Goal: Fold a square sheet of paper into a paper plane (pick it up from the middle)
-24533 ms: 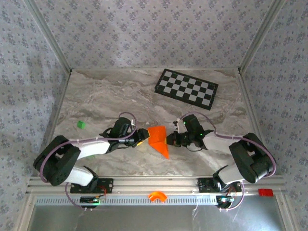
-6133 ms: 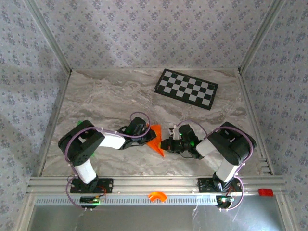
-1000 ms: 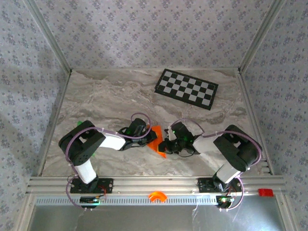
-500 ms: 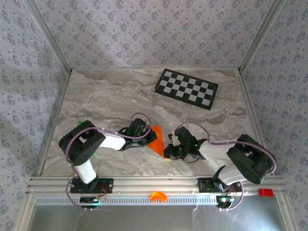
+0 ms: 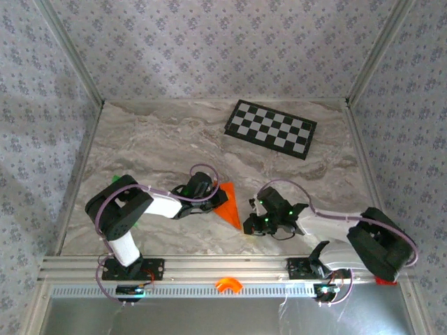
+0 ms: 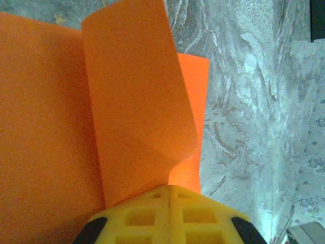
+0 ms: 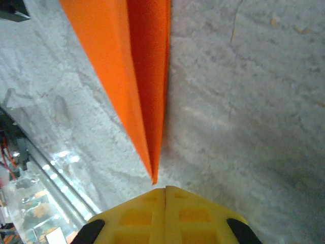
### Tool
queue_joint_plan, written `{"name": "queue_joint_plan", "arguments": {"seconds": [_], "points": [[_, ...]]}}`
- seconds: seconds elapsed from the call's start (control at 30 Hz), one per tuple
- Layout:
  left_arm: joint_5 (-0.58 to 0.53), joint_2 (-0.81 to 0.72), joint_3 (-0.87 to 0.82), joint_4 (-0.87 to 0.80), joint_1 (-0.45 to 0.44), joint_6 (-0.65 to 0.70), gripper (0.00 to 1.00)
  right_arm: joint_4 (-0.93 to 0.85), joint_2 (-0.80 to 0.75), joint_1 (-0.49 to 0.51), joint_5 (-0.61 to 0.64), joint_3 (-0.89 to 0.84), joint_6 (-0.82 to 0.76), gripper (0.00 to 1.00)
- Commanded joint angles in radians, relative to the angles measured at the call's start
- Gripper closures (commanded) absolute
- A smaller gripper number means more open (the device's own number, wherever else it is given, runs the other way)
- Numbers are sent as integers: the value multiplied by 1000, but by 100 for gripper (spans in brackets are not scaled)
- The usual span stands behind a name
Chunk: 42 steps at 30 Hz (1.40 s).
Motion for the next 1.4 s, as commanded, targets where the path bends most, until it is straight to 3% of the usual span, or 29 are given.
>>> {"name": "queue_joint_plan", "arguments": {"seconds": [0.0,0.2,0.6,0.87,1.07,1.37], "points": [[-44,19,-41,-122,1,1,95,-59,-56,-32,-19,65,18,98],[-41,17,-37,-123,0,2,95,-10,116,-74,-98,221,-9,98],[-36,33,-18,-121,-1,4,95,-13,397,-53,-63,391,-45,99],[-34,30,-21,-123,-1,11,95,-21,447,-76,-36,314,-56,99],[-36,12,-6,-140,6,33,95,97,433,-93,-65,177,4,99],[-12,-135,66,-218,18,145,86,135,449,-87,-50,104,22,100]]}}
